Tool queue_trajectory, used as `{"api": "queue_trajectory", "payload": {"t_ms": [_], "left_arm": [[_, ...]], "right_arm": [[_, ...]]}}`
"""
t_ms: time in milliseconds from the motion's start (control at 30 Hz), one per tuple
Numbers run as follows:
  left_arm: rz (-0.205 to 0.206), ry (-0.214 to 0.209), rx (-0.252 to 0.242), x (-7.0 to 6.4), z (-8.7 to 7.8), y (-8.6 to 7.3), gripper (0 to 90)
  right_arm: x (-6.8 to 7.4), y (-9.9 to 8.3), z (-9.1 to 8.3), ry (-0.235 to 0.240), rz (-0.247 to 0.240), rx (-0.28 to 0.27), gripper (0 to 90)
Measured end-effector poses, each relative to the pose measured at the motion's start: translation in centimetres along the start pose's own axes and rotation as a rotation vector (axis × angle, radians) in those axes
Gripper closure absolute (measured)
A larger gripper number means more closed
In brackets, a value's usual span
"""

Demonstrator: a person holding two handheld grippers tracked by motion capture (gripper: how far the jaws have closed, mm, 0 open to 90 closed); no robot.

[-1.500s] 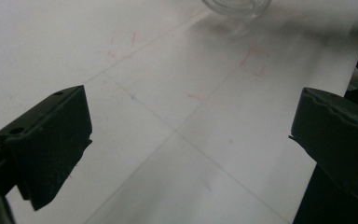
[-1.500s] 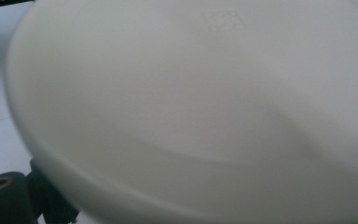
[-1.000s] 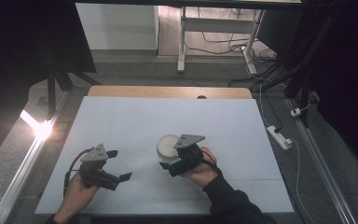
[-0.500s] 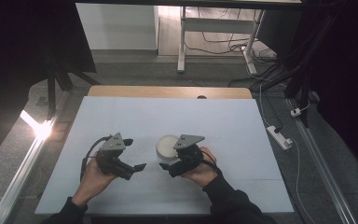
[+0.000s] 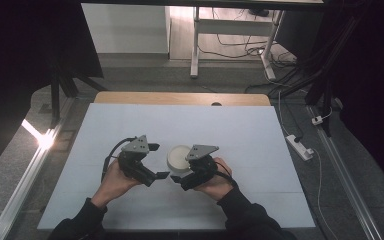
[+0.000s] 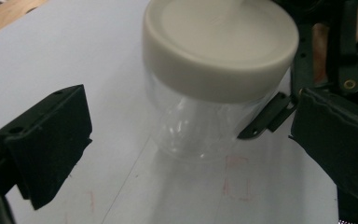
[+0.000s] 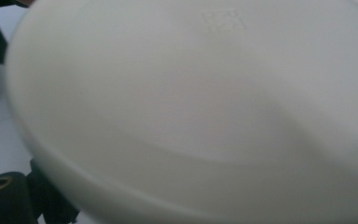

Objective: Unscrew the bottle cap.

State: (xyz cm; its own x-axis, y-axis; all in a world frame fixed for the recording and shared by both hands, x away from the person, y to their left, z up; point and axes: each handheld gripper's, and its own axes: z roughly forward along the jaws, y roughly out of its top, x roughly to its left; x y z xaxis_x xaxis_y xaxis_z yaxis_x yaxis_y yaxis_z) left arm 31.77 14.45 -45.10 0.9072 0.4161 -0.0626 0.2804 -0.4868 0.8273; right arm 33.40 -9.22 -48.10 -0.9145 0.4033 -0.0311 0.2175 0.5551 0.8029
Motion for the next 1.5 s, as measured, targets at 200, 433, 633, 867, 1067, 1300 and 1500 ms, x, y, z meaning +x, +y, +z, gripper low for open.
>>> {"api": "queue_trajectory", "payload": {"t_ms": [200,433,633,867,1067,1300,1500], "left_arm": [[0.028,-0.044,0.002,0.0,1.0,1.3,0.0],[0.061,-0.118,0.006,0.4,2.3,2.2,0.0],[0.094,-0.166,0.018,0.5,3.1,2.5,0.3],[0.112,-0.191,-0.010,0.7,3.1,2.6,6.3],[0.096,-0.169,-0.018,0.5,3.1,2.6,6.7],[0.054,-0.086,-0.009,-0.2,3.4,2.8,7.3],[0.011,0.021,-0.007,-1.2,3.6,3.3,7.5]], "right_arm": [[0.1,0.1,0.2,0.010,-0.008,0.000,6.5],[0.3,0.1,0.2,0.029,-0.013,-0.003,6.5],[0.5,0.2,0.2,0.046,-0.019,-0.008,6.5],[0.7,0.3,0.2,0.064,-0.035,-0.010,6.5],[0.5,0.2,0.2,0.065,-0.029,-0.008,6.5],[0.4,0.2,0.3,0.032,-0.011,0.002,6.5],[0.2,0.3,0.2,-0.002,0.015,0.003,6.5]]}}
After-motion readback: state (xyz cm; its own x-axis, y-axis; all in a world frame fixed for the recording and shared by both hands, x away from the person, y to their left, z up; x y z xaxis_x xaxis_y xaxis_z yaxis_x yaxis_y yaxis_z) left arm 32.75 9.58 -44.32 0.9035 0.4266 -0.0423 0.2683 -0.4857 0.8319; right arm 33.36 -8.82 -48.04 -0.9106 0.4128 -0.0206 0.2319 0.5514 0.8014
